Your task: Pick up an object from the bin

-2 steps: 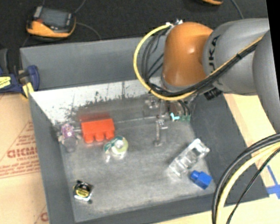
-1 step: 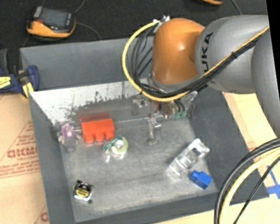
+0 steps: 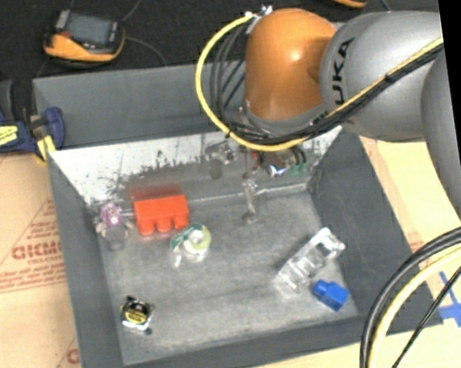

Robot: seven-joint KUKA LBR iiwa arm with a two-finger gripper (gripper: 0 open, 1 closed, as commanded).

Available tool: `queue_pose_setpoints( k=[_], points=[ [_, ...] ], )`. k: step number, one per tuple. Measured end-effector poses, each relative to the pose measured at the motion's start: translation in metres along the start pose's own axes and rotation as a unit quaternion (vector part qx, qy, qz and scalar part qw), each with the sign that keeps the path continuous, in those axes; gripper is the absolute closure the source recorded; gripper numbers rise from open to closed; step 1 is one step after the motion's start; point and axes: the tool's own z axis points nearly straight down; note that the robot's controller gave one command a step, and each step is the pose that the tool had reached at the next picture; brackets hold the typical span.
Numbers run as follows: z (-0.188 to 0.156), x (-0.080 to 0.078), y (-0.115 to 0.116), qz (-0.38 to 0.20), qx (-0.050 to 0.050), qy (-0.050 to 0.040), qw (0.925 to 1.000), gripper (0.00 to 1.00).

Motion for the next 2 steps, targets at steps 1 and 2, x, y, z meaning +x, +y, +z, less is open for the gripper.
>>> queue_pose_setpoints(
  k=[1, 2],
  points=[
    [0.013, 0.032, 0.007, -0.067, -0.001, 0.0032, 0.9978, 0.00],
    [0.000, 0.017, 0.004, -0.125, 0.000, 0.0007, 0.9921, 0.00]
  ],
)
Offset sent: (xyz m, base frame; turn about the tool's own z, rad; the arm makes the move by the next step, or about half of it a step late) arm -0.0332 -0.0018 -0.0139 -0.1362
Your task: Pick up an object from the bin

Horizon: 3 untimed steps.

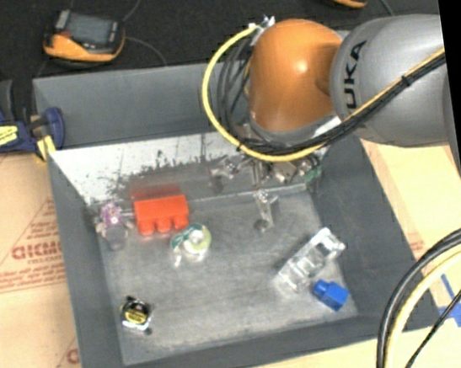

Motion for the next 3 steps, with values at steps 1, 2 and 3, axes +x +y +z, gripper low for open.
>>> queue_pose_setpoints(
  k=[1, 2, 3],
  points=[
    [0.000, 0.002, 0.003, -0.003, -0.002, 0.0020, 1.0000, 0.00],
    [-0.024, -0.015, -0.012, 0.034, -0.001, -0.0011, 0.9994, 0.00],
    [0.023, 0.000, -0.007, 0.117, -0.002, 0.0029, 0.9931, 0.00]
  ],
)
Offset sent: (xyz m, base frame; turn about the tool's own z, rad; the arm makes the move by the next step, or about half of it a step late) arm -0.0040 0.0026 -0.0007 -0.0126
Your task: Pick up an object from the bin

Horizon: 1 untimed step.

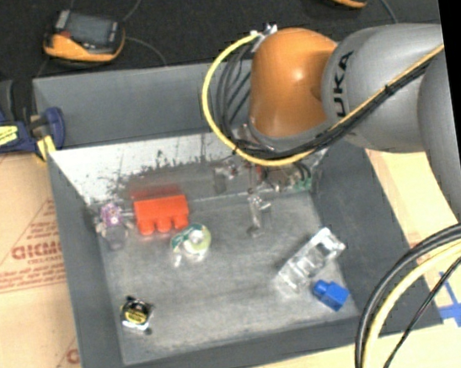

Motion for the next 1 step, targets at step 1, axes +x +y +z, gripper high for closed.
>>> queue_pose_setpoints(
  k=[1],
  points=[
    [-0.0112, -0.0175, 0.0028, 0.093, 0.001, -0.0038, 0.9957, 0.00]
  ],
)
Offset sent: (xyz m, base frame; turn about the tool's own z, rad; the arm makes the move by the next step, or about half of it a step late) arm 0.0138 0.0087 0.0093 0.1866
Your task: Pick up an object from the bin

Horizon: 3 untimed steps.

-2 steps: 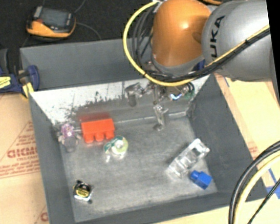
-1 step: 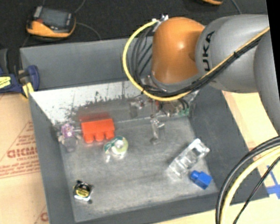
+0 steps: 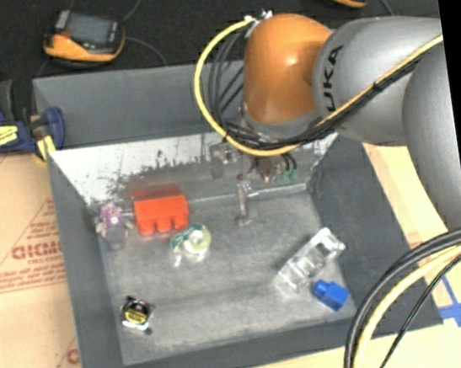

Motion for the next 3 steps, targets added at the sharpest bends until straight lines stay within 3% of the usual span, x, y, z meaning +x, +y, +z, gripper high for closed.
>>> queue_pose_setpoints(
  k=[1, 2, 3],
  points=[
    [-0.025, 0.036, -0.110, -0.040, 0.003, 0.0010, 0.9992, 0.00],
    [0.071, 0.072, -0.145, -0.131, 0.000, 0.0051, 0.9913, 0.00],
    [0.097, 0.160, -0.159, -0.116, 0.001, 0.0028, 0.9932, 0.00]
  ],
)
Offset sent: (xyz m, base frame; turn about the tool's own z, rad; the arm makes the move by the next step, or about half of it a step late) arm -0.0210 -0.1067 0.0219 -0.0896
